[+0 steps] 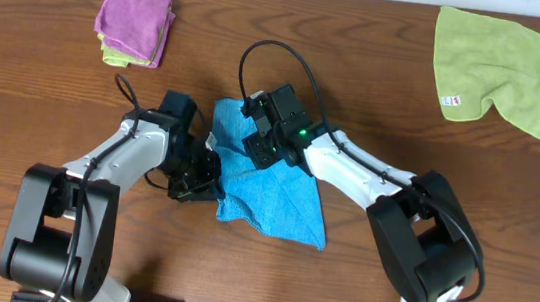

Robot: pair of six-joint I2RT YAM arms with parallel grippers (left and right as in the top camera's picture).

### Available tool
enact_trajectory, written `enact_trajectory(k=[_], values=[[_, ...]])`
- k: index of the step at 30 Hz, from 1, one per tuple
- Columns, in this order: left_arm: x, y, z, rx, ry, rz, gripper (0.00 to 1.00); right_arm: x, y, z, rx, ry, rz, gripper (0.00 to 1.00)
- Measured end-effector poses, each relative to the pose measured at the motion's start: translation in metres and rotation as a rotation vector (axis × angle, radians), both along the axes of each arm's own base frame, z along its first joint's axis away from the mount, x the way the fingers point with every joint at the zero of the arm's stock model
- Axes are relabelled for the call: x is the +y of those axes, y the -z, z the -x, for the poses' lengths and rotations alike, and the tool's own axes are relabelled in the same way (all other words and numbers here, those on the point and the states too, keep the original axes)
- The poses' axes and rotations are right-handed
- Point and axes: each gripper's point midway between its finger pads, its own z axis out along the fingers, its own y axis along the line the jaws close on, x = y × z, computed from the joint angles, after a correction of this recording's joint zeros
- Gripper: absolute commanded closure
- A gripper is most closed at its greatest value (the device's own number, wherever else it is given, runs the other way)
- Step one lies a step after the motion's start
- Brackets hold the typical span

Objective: Fold the cloth

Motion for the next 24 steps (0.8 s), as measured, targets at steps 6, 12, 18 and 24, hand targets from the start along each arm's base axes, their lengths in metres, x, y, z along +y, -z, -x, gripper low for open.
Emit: enact_trajectory(k=[6,12,18,24], values=[[0.0,0.0,0.001,0.003,0.0,-0.001,0.94,0.0,0.01,0.001,0.008,-0.001,0.024,0.53],[0.0,0.0,0.001,0.004,0.0,-0.001,0.94,-0.002,0.011,-0.002,-0.01,0.015,0.043,0.72],[0.0,0.0,0.001,0.005,0.0,-0.001,0.94,-0.007,0.012,-0.005,-0.022,0.047,0.063,0.99],[0.0,0.0,0.001,0.006,0.0,-0.001,0.94,-0.01,0.001,-0.013,-0.029,0.083,0.103,0.99]])
